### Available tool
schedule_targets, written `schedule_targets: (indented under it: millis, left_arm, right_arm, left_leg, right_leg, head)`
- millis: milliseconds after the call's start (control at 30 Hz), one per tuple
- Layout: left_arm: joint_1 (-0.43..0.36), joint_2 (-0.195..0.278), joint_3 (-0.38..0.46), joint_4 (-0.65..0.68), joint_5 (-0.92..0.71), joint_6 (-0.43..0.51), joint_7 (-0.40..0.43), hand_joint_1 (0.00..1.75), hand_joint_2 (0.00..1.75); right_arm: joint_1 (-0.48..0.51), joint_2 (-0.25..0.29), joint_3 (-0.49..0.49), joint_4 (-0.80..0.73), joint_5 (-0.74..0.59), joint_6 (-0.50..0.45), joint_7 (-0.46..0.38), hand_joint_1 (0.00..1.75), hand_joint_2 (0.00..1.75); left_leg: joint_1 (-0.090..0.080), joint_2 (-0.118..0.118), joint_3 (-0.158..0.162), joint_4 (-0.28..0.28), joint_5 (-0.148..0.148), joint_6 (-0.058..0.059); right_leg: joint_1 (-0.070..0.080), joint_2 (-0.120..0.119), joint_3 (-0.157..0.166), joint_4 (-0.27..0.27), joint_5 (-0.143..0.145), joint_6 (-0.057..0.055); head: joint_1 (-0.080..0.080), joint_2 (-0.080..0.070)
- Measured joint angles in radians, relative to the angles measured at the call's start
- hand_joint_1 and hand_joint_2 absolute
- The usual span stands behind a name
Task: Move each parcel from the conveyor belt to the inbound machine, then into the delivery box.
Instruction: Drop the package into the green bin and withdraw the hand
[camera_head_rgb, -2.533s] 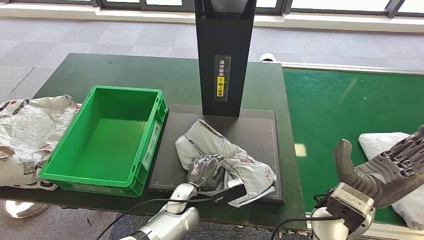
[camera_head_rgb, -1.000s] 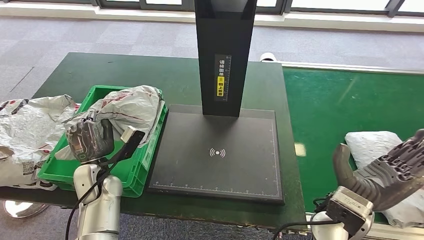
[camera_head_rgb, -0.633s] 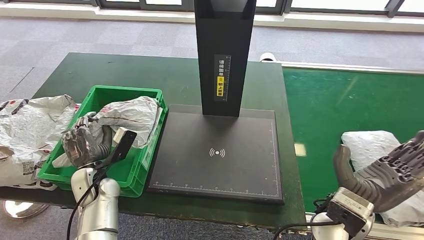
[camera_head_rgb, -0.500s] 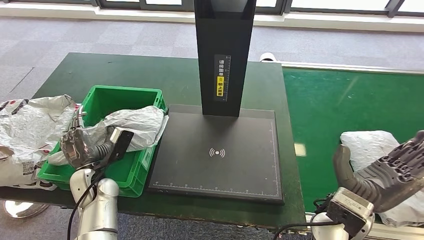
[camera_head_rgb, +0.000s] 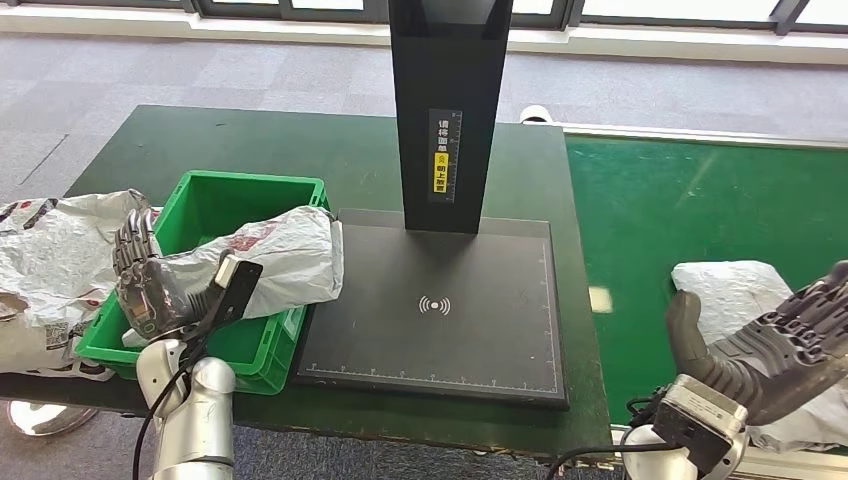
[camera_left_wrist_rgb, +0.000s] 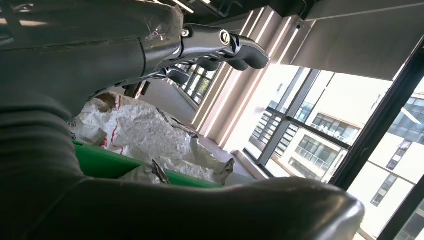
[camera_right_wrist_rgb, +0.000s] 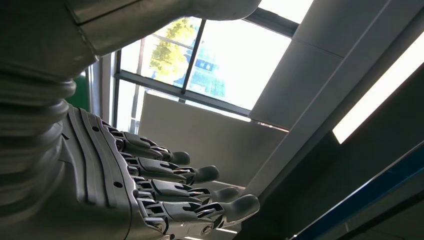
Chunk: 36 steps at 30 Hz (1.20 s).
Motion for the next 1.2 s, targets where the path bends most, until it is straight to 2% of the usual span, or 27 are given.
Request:
schedule_targets:
  millis: [100, 200, 333, 400, 500, 600, 767, 833, 900, 1033, 1133, 1200]
  left_arm:
    - [-0.001, 0.0, 0.004, -0.003, 0.03, 0.0, -0.028, 0.0, 0.0]
    - [-0.003, 0.0, 0.014, -0.02, 0.102, 0.0, -0.096, 0.0, 0.0]
    - [-0.006, 0.0, 0.042, -0.045, 0.323, 0.0, -0.254, 0.0, 0.0]
    - [0.0, -0.001, 0.035, -0.061, 0.474, 0.0, -0.289, 0.0, 0.0]
    - [0.009, -0.002, -0.003, -0.088, 0.634, 0.0, -0.297, 0.0, 0.0]
    - [0.009, -0.002, -0.017, -0.093, 0.645, 0.0, -0.3, 0.0, 0.0]
    - [0.009, -0.001, -0.033, -0.097, 0.696, 0.0, -0.3, 0.0, 0.0]
    - [0.016, 0.0, -0.076, -0.11, 0.797, -0.009, -0.3, 0.0, 0.87]
    - [0.033, 0.007, -0.147, -0.125, 0.951, -0.065, -0.3, 0.0, 1.75]
    - [0.085, 0.032, -0.305, -0.167, 1.201, -0.331, -0.3, 0.0, 1.75]
    - [0.117, 0.04, -0.374, -0.197, 1.265, -0.514, -0.301, 0.0, 1.75]
    - [0.133, 0.043, -0.402, -0.211, 1.281, -0.578, -0.301, 0.0, 1.75]
  right_arm:
    - [0.0, 0.0, 0.0, 0.0, -0.002, 0.0, 0.0, 0.0, 1.75]
    - [0.0, 0.0, -0.001, 0.0, 0.001, 0.0, 0.0, 0.0, 1.75]
    - [0.0, 0.0, -0.025, 0.01, 0.027, 0.0, 0.0, 0.0, 1.75]
    - [-0.002, 0.0, -0.058, 0.034, 0.054, 0.0, 0.0, 0.0, 1.75]
    - [-0.015, 0.0, -0.14, 0.095, 0.101, 0.0, 0.003, 0.0, 1.75]
    - [-0.027, 0.0, -0.202, 0.138, 0.124, 0.0, 0.003, 0.0, 1.75]
    - [-0.037, 0.0, -0.25, 0.186, 0.157, 0.0, 0.003, 0.0, 1.75]
    - [-0.045, 0.0, -0.274, 0.21, 0.198, 0.0, 0.009, 0.0, 1.75]
    - [-0.055, 0.0, -0.301, 0.242, 0.286, 0.0, 0.044, 0.0, 1.75]
    - [-0.077, 0.0, -0.364, 0.303, 0.54, 0.0, 0.177, 0.0, 1.75]
    - [-0.106, 0.002, -0.426, 0.353, 0.659, 0.0, 0.23, 0.0, 1.75]
    - [-0.118, 0.004, -0.467, 0.377, 0.698, 0.0, 0.246, 0.0, 1.75]
  left_leg:
    - [0.0, 0.0, 0.0, 0.0, 0.0, 0.0]
    - [0.0, 0.0, 0.0, 0.0, 0.0, 0.0]
    - [0.0, 0.0, 0.0, 0.0, 0.0, 0.0]
    - [0.0, -0.001, 0.0, 0.0, 0.0, 0.0]
    - [0.0, -0.004, -0.001, 0.0, 0.0, 0.001]
    - [0.0, -0.006, -0.001, 0.0, 0.001, 0.001]
    - [0.0, -0.006, -0.001, 0.0, 0.001, 0.001]
    - [0.0, -0.006, -0.001, 0.0, 0.001, 0.001]
    - [0.0, -0.006, -0.001, 0.0, 0.001, 0.001]
    - [0.0, -0.007, -0.002, 0.0, 0.001, 0.001]
    - [-0.001, -0.006, -0.002, 0.0, 0.001, 0.001]
    - [-0.001, -0.006, -0.002, 0.0, 0.001, 0.001]
  right_leg:
    - [0.0, 0.0, 0.0, 0.0, 0.0, 0.0]
    - [0.0, 0.0, 0.0, 0.0, 0.0, 0.0]
    - [0.0, -0.001, 0.0, 0.0, 0.0, 0.0]
    - [0.0, -0.001, 0.0, 0.0, 0.0, 0.0]
    - [0.0, -0.004, 0.001, 0.0, 0.0, 0.0]
    - [0.0, -0.006, 0.002, 0.0, 0.0, 0.0]
    - [0.0, -0.005, 0.002, 0.0, 0.0, 0.0]
    - [0.0, -0.006, 0.002, 0.0, 0.0, 0.0]
    - [0.0, -0.006, 0.002, 0.0, 0.0, 0.0]
    - [0.0, -0.006, 0.002, 0.0, 0.0, 0.0]
    - [-0.001, -0.006, 0.001, 0.0, 0.0, 0.0]
    - [-0.001, -0.006, 0.001, 0.0, 0.0, 0.0]
  head:
    - [0.0, 0.0]
    - [0.0, 0.0]
    - [0.0, 0.0]
    - [0.0, 0.0]
    - [0.0, 0.0]
    - [0.0, 0.0]
    - [0.0, 0.0]
    - [0.0, 0.0]
    - [0.0, 0.0]
    - [0.0, 0.0]
    - [0.0, 0.0]
    - [0.0, 0.0]
